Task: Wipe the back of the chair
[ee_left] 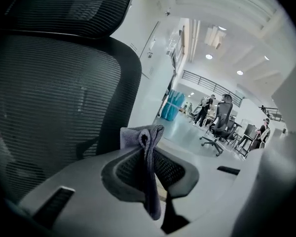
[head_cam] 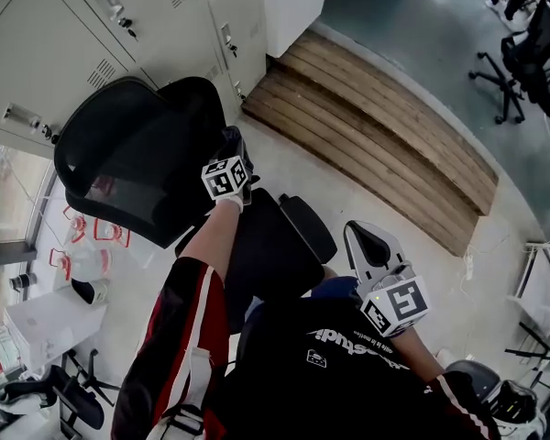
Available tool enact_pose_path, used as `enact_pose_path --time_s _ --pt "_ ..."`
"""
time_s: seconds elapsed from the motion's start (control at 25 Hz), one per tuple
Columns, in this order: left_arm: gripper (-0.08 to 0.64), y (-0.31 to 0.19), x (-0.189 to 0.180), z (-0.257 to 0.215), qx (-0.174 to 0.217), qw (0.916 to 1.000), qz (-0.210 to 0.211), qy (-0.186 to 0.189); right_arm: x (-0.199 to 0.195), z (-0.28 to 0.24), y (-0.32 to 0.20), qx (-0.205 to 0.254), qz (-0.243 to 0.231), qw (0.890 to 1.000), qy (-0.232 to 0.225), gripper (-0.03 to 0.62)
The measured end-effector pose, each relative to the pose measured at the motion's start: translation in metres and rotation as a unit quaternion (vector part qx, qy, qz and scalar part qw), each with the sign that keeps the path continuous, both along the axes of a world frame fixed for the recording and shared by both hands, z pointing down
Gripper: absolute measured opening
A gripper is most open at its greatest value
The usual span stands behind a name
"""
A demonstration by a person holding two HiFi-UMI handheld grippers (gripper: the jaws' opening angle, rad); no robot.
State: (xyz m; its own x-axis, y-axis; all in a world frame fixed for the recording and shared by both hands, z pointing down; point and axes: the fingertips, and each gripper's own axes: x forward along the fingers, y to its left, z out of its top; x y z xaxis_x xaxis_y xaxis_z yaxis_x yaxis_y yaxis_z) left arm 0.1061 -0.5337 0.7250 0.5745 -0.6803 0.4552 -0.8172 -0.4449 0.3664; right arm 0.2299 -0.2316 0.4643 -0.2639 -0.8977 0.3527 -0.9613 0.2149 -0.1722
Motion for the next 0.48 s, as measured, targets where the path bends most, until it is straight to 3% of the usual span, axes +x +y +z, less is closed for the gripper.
enact_pose_path --time_s 0.48 --pt "0.06 0.038 -0.011 0.054 -0.042 0.999 -0.006 -0.013 0.013 0.029 -0.011 -0.018 -0.005 1.0 0.018 0.014"
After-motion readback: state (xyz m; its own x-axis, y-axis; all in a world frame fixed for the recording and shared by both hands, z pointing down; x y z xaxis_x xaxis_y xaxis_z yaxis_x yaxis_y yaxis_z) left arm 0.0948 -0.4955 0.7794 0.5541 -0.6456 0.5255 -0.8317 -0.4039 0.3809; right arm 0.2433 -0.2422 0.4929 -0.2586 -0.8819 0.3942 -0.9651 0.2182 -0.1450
